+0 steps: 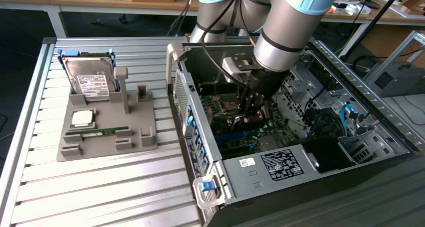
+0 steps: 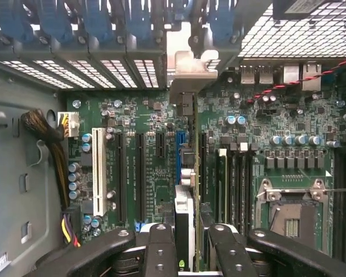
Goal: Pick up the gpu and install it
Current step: 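Insert the gpu into the slot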
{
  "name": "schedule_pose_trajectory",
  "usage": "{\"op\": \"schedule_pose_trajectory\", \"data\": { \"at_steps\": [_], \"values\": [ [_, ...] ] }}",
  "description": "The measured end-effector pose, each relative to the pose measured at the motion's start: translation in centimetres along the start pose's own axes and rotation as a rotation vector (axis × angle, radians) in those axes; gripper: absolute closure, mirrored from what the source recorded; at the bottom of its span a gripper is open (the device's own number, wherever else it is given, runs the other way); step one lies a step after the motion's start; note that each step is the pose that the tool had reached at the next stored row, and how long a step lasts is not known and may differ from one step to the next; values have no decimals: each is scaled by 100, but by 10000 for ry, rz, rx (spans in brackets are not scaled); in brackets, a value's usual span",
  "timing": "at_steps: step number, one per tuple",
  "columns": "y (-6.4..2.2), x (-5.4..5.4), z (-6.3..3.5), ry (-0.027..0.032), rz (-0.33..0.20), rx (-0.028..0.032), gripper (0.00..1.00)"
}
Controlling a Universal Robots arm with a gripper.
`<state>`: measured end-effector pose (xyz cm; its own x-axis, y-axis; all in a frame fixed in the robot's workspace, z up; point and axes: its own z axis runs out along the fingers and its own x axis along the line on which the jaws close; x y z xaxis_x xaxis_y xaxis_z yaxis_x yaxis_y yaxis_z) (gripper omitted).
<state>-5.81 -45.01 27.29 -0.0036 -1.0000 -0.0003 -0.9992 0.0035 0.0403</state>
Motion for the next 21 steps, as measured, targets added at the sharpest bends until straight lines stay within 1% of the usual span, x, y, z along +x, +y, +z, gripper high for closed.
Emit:
{"op": "schedule_pose_trajectory", "data": {
  "at_steps": [3, 10, 13, 18, 19, 20, 21],
  "values": [
    [9, 8, 23, 19, 1, -1, 73],
    [11, 40, 39, 32, 2, 1, 73],
    [18, 44, 44, 57, 3, -1, 73],
    [50, 44, 50, 51, 38, 1, 73],
    [61, 45, 50, 38, 47, 0, 73],
    [69, 45, 50, 7, 51, 1, 73],
    [77, 45, 50, -54, 53, 0, 73]
  ]
}}
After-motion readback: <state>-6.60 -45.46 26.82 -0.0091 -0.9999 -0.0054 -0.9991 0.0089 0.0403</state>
